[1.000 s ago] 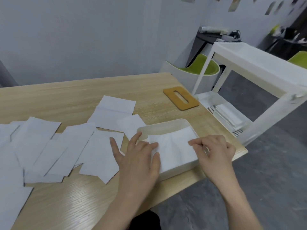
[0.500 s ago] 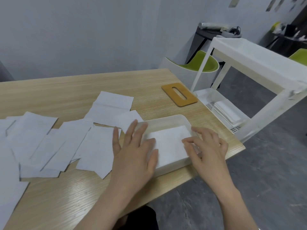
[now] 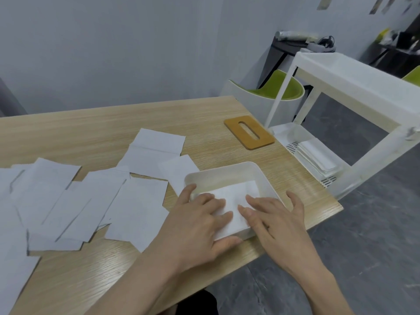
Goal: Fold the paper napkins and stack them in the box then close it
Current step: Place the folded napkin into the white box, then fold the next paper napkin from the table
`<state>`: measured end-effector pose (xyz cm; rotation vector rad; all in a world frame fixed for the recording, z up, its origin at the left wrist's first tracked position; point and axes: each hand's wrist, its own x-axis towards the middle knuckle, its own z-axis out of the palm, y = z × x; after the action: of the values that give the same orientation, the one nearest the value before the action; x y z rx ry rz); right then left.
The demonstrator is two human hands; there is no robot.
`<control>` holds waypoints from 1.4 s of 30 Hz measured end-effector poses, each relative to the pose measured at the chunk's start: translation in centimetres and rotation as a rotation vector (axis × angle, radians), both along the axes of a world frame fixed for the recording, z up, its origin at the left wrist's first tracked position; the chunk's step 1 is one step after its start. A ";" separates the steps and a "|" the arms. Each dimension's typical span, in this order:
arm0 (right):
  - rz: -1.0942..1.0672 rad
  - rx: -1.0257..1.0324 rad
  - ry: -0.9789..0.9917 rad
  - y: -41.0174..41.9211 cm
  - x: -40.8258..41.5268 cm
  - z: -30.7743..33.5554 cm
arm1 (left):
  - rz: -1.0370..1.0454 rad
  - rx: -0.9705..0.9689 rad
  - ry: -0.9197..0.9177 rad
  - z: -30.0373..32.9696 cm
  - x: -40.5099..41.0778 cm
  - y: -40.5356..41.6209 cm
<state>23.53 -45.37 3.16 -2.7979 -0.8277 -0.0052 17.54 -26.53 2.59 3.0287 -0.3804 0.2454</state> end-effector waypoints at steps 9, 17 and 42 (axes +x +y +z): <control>-0.041 -0.043 -0.027 0.6 -0.1 0.1 | -0.011 -0.051 0.075 -0.4 0.2 -0.1; -0.061 0.224 -0.090 0.8 -0.5 -0.3 | -0.003 -0.059 0.006 0.0 -0.9 0.0; 0.311 0.387 -0.059 13.3 -6.0 1.3 | 0.446 -0.530 -0.026 -2.7 -10.7 11.4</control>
<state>17.54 -32.07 4.41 -2.2985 -1.1318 -0.1782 6.85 -15.11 -0.08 2.5410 0.3215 0.3468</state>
